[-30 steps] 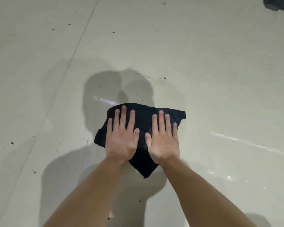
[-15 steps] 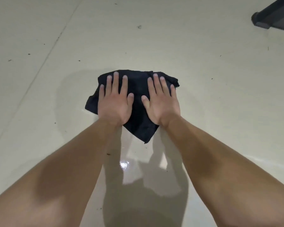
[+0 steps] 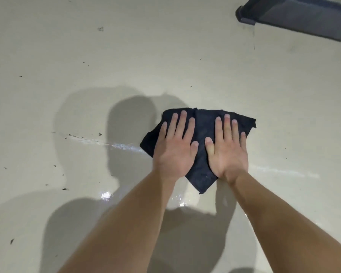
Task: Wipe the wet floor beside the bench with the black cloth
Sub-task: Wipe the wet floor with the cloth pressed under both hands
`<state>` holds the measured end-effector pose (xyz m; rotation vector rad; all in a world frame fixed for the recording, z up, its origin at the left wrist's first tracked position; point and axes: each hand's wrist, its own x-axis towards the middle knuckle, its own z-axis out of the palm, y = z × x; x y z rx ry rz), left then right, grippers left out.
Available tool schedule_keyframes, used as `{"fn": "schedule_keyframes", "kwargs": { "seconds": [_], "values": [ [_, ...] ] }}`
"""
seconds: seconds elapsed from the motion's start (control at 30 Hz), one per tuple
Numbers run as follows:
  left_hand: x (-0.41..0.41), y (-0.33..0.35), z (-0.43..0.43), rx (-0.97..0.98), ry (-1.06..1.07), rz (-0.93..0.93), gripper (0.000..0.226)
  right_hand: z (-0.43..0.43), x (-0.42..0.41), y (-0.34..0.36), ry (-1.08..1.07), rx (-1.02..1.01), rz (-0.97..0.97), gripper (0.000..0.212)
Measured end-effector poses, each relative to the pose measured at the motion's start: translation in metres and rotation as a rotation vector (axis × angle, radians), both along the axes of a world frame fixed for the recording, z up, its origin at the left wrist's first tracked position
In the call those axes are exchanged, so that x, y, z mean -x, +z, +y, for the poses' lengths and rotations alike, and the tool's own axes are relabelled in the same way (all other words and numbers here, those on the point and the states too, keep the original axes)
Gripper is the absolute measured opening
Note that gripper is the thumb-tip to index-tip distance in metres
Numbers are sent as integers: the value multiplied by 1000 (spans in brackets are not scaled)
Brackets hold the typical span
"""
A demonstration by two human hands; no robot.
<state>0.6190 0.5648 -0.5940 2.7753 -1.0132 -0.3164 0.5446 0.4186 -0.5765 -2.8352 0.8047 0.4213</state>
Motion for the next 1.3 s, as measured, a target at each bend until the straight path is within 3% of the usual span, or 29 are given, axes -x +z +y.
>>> {"fn": "schedule_keyframes", "kwargs": {
  "seconds": [0.23, 0.43, 0.57, 0.7, 0.8, 0.93, 1.07, 1.3],
  "values": [
    [53, 5, 55, -29, -78, 22, 66, 62, 71, -1, -17, -33, 5, 70],
    [10, 10, -7, -96, -65, 9, 62, -5, 26, 0, 136, -30, -32, 67],
    [-14, 3, -109, -63, -31, -31, 64, -101, 9, 0, 9, -22, -64, 65],
    [38, -3, -199, -8, -194, -97, 65, -177, 84, -7, -226, 27, -17, 66],
    [91, -2, -227, 20, -333, -62, 64, -177, 150, -2, -390, 26, 30, 66],
    [145, 0, -183, 49, -514, -28, 64, -114, 186, 1, -524, -13, 39, 66],
    [108, -3, -147, 44, -496, -15, 62, -82, 175, -1, -463, -14, 50, 66],
    [60, -1, -194, 15, -374, -53, 61, -147, 126, -3, -344, -4, 0, 66]
  ]
}}
